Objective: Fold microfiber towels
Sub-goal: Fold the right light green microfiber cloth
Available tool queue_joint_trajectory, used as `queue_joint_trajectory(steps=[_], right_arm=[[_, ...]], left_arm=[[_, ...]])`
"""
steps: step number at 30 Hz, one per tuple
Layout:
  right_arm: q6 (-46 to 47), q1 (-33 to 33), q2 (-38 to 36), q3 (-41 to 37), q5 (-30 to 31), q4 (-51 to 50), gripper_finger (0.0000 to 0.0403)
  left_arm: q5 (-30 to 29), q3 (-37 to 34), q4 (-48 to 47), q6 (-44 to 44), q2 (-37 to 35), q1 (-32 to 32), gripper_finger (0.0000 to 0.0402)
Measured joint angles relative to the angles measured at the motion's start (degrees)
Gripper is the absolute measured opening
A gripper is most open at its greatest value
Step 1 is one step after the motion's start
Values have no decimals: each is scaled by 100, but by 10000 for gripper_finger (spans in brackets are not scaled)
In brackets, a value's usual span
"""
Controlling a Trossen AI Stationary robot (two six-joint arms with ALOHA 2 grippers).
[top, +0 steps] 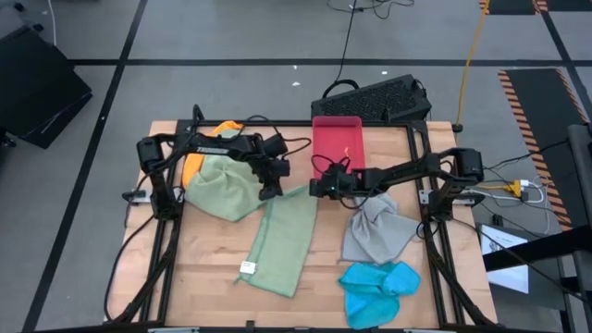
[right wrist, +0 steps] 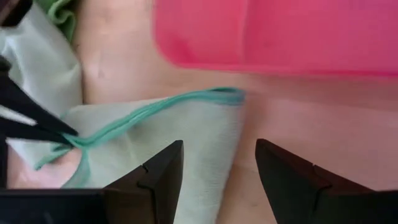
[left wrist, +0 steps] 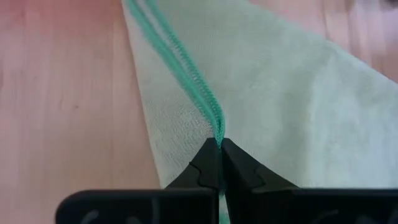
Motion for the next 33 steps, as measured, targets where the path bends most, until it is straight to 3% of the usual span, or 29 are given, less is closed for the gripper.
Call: queue_joint_trajectory(steps=[9, 21, 27, 33], right_arm=[[-1265, 44, -512, -1, -179, -45, 192], [-4927, 96, -959, -1, -418, 121, 208], [-5711, 49, -954, -1, -802, 383, 245], [-6416, 43, -954, -1, -1119, 556, 243]], left_arm=[[-8, 0, -347, 256, -487, -43, 5], [35, 1, -742, 471, -627, -739, 4], [-9, 7, -741, 387, -627, -1115, 3], [-140, 7, -723, 350, -627, -1366, 4]])
